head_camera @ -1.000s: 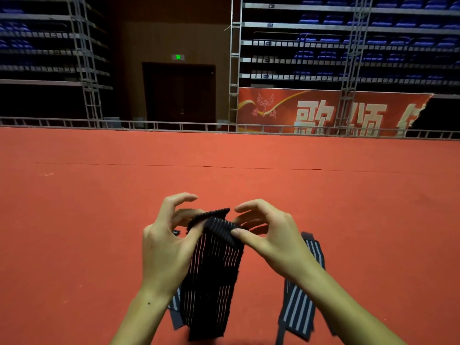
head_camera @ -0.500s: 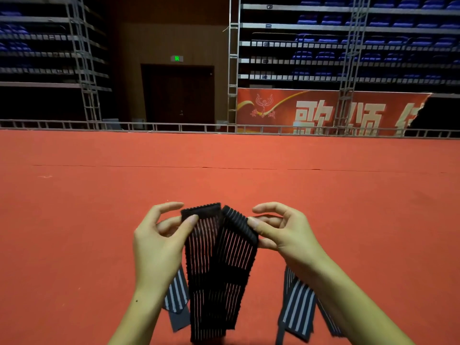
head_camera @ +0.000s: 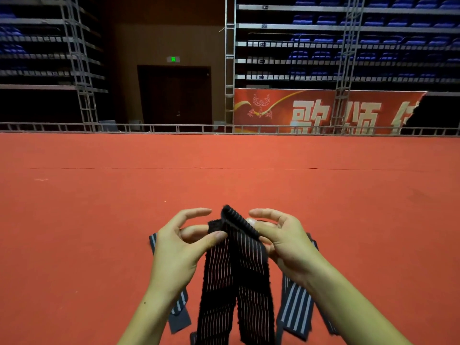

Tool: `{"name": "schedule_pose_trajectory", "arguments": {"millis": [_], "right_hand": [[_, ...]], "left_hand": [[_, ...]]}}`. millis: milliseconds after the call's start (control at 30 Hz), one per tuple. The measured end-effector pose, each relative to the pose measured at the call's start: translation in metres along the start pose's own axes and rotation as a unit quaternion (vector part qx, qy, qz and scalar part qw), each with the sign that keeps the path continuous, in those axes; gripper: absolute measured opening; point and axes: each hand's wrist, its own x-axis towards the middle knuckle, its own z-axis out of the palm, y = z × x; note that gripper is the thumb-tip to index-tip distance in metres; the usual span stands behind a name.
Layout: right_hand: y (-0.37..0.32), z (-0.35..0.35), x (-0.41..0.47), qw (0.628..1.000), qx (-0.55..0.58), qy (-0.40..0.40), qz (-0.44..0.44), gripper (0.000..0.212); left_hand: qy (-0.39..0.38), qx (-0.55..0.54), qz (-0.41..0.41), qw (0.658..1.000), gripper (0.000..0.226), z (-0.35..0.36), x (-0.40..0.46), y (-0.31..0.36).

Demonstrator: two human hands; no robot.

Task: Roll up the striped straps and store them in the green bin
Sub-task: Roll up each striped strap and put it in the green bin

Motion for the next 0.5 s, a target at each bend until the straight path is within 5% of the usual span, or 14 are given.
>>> {"name": "schedule_pose_trajectory", "arguments": {"millis": [367,500], "right_hand": [[-0.006,0.001,-0.01,0.999,-0.043,-0.012,-0.002,0.035],[-0.001,-0.003,-0.014,0.969,-0.169,0.093,-0.157,0.019]], "left_hand": [[-0.009,-0.023,-0.011,1.0,0.045,0.007,0.001,0.002],[0.006,-0.028,-0.024,0.999,0.045,0.006,0.001,0.003]]}}
